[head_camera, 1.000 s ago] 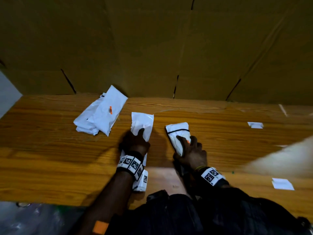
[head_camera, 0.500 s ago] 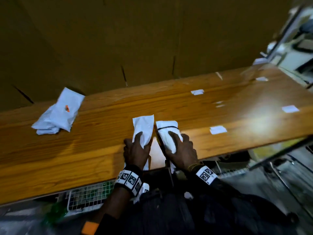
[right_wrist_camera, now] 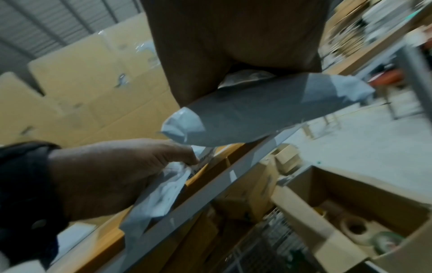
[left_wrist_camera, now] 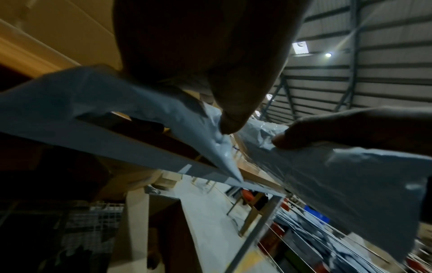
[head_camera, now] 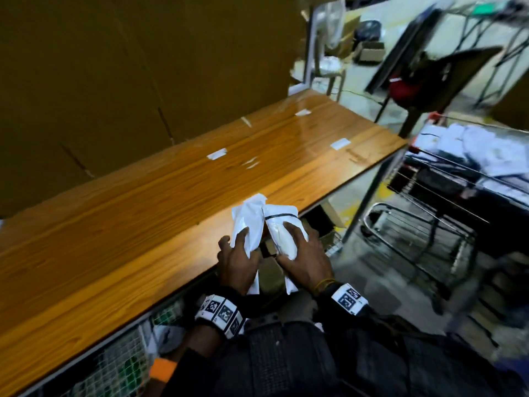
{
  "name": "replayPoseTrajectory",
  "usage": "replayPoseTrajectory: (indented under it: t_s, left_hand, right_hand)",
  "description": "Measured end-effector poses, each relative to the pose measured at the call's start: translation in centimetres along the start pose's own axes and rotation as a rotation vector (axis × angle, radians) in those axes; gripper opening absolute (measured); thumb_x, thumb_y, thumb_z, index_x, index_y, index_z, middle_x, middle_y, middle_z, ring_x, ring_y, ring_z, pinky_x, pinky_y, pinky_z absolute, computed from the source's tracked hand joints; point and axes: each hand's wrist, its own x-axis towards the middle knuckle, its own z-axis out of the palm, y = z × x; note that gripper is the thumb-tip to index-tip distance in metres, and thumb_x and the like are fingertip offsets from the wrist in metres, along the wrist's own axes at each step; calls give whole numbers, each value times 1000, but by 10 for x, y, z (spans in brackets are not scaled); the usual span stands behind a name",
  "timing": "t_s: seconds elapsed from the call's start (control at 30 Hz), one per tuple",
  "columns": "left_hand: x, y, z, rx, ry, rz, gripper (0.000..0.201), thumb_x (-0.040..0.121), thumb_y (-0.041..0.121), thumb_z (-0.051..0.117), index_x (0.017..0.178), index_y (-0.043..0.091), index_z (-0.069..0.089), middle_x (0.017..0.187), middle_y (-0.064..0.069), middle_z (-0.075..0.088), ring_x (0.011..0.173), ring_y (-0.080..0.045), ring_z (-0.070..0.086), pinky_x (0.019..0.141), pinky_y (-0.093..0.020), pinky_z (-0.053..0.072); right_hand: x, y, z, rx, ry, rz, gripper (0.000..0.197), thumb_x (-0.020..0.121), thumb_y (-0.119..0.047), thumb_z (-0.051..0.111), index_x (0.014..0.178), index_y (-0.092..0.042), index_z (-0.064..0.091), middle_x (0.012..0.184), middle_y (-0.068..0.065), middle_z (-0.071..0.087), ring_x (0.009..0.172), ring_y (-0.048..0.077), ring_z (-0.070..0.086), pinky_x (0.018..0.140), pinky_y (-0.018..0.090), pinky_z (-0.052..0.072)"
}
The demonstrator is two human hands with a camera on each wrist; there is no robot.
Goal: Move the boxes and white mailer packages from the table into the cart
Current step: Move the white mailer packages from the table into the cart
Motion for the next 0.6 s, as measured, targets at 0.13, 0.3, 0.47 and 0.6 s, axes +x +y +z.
replayPoseTrajectory:
  t_s: [0.13, 0.3, 0.47, 0.6]
  left_hand:
    - [7, 44, 32, 56, -117, 118, 61, 88, 33, 57, 146, 35, 37, 144, -13, 28, 118, -41, 49, 99, -42, 42]
    - [23, 84, 69, 63, -187, 251, 61, 86, 36, 58, 144, 32, 39, 130, -13, 38, 104, -41, 56, 94, -43, 45]
    - [49, 124, 106, 75, -249, 352, 64, 78, 44, 49, 140, 34, 41, 122, -13, 44, 101, -39, 55, 89, -45, 47]
    - [77, 169, 131, 68, -300, 397, 61, 83, 48, 54, 142, 39, 38, 127, -10, 42, 107, -37, 55, 89, -44, 48]
  right_hand:
    - [-3, 32, -33, 64, 117, 99, 76, 69, -58, 57, 139, -50, 29, 137, 4, 35, 123, 32, 45, 95, 44, 46]
    - [-1, 72, -61, 81, 157, 202, 74, 73, -51, 61, 139, -51, 27, 140, 1, 31, 122, 34, 45, 94, 44, 47]
    - [18, 110, -86, 116, 221, 268, 73, 72, -51, 59, 137, -52, 26, 137, -1, 31, 121, 34, 45, 94, 46, 47]
    - [44, 139, -116, 101, 277, 338, 75, 69, -53, 56, 138, -51, 27, 135, 1, 33, 118, 34, 48, 92, 43, 48]
